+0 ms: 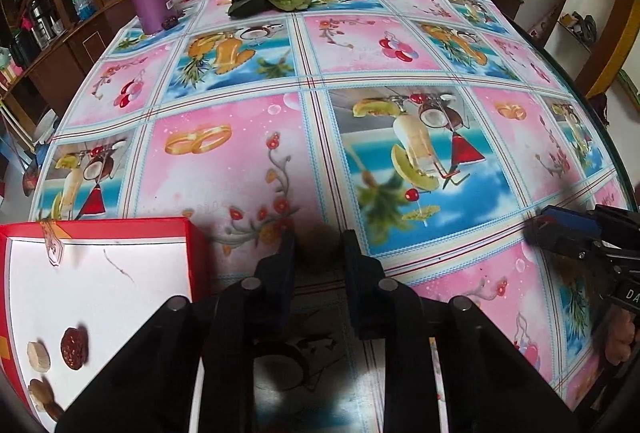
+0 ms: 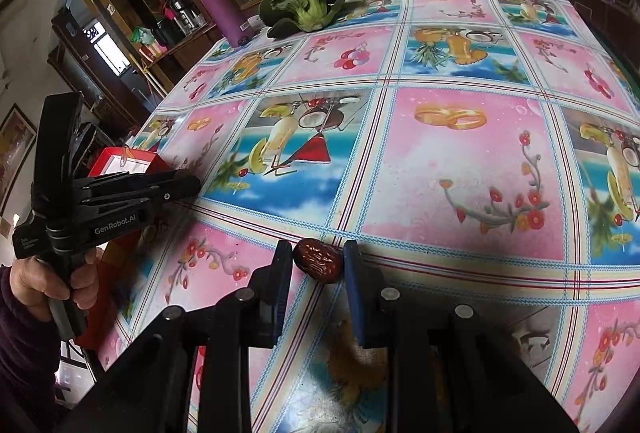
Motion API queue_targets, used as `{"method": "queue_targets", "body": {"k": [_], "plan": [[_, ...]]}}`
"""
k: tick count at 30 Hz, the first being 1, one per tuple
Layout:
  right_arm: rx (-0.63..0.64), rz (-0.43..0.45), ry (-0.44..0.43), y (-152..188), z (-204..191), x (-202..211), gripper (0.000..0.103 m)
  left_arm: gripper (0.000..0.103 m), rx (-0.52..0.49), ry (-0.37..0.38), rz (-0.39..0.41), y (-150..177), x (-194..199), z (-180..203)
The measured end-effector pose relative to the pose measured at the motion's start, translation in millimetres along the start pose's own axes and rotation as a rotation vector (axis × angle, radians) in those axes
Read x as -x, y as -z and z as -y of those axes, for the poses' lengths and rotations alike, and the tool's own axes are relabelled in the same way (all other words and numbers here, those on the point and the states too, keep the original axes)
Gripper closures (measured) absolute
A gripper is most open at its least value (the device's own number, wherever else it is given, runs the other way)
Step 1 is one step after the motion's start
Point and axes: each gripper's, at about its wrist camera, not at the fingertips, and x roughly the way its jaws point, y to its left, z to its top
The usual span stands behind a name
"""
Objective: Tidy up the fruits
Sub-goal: 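Grasp a red date with the right tool while the left grasps a brown ball, then carry the red date and brown ball over the white tray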
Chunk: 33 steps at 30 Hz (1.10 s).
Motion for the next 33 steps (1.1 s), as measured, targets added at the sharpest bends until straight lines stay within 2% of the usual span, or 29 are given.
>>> {"method": "queue_targets", "body": {"k": [5,8,16,23,26,33], "plan": [[0.01,-0.003,-0.028,1,-4,0,0.078,0.079,0.03,0.026,0.022,5,13,5],[0.032,0.002,-0.044,3,-12,0,0.079,0.079,0.036,0.046,0.063,14,34,13],[0.081,0.031,-0.136,10,-61,7,0.079,0.079,0.053,0.023,0.186,59,105,18],[0.17,0.087,-0.195,11,-124,19,0.078,0.079,0.12,-0.043,0.28,107,155,-10],[0.21,0.107,-0.214,11,-152,23,0.078,0.079,0.184,-0.061,0.289,127,165,-36],[0.292,0.087,-0.246,13,-206,8,0.078,0.079,0.292,-0.127,0.279,162,170,-87]]}}
